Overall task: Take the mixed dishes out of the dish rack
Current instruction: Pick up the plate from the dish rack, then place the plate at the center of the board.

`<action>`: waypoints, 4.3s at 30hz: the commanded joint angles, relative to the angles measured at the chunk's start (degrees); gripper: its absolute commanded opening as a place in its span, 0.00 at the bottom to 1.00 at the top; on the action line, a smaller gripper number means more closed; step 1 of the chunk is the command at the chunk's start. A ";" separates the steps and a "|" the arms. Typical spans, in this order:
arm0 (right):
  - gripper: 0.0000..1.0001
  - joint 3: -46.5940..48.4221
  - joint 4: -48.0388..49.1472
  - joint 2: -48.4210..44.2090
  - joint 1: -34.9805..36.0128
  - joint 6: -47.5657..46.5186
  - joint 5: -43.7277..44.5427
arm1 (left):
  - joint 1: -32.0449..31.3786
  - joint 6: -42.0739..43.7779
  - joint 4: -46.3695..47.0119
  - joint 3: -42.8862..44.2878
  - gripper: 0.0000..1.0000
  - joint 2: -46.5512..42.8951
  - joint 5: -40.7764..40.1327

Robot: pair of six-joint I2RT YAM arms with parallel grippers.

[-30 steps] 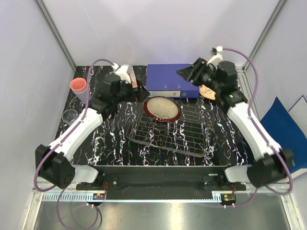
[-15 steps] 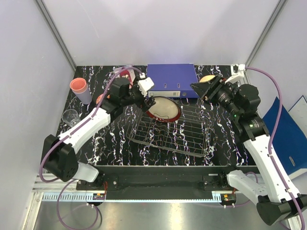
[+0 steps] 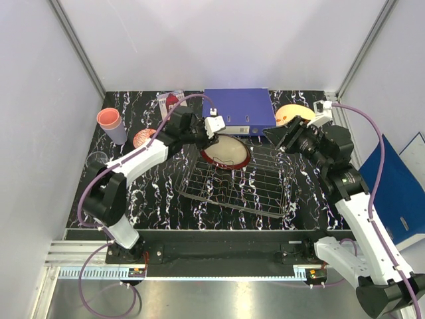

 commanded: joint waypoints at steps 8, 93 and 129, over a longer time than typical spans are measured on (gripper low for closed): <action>0.61 -1.34 1.97 0.06 0.03 0.09 0.10 | -0.30 3.72 2.36 2.61 0.00 0.34 2.48; 0.74 -1.07 10.49 3.30 0.03 13.54 -6.49 | 9.38 -99.82 31.81 -4.42 0.00 -21.55 4.94; 0.00 11.39 2.41 11.11 -8.83 10.45 3.09 | 12.35 -82.85 7.63 -6.61 0.99 -30.34 -14.41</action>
